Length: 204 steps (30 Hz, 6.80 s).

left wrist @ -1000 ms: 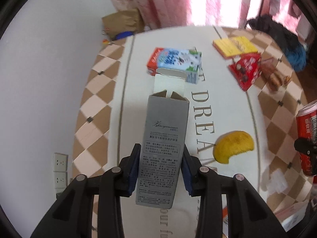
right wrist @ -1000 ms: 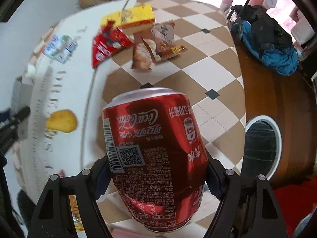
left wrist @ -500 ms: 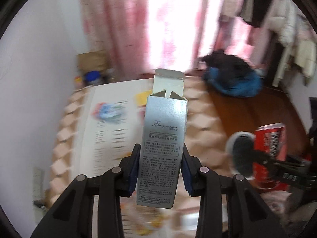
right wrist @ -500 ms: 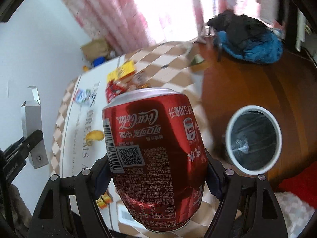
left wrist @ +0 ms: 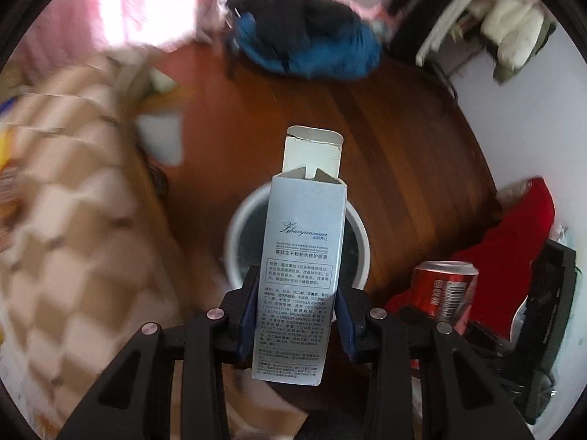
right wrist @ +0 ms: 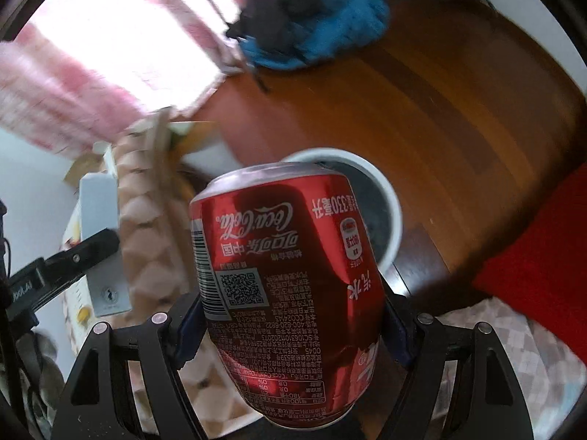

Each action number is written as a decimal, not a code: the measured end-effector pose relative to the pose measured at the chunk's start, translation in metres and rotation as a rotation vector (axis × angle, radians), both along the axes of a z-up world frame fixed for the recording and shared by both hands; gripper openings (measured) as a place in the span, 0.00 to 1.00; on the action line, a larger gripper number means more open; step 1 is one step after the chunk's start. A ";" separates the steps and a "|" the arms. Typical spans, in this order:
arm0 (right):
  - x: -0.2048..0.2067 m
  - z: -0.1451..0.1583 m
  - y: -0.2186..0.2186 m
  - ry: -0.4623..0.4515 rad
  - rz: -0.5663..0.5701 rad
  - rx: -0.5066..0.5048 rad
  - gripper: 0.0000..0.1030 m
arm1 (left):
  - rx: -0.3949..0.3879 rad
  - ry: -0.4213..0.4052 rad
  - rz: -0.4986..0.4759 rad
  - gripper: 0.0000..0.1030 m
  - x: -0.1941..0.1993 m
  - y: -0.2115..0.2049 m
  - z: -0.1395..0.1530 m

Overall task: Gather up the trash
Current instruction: 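Carry the box and can to the white bin and release both, then move both tools back over the table, then grasp the orange snack bag with the left tool while the right tool grasps the white card, then carry the snack bag and card to the bin and release both, then move both tools back over the table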

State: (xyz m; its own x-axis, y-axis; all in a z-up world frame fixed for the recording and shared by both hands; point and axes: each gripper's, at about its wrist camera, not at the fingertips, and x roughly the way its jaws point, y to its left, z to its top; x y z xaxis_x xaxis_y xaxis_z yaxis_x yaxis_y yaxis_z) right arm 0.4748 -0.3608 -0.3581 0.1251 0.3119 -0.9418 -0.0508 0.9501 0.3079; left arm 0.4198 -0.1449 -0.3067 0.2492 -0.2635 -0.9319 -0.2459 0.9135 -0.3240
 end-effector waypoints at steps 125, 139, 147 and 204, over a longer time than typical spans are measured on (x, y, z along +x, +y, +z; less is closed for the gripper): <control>-0.216 0.001 0.306 -0.031 0.790 -0.199 0.52 | 0.376 0.130 0.487 0.25 -0.357 0.187 -0.012; -0.157 0.117 0.211 -0.230 0.371 0.103 0.52 | 0.451 -0.186 0.305 0.25 -0.245 0.116 0.124; -0.073 0.137 0.100 -0.270 0.146 0.092 0.52 | 0.354 -0.261 0.097 0.25 -0.125 0.044 0.119; -0.018 0.066 0.002 -0.160 -0.031 -0.215 1.00 | 0.449 -0.185 0.070 0.97 -0.063 -0.011 0.090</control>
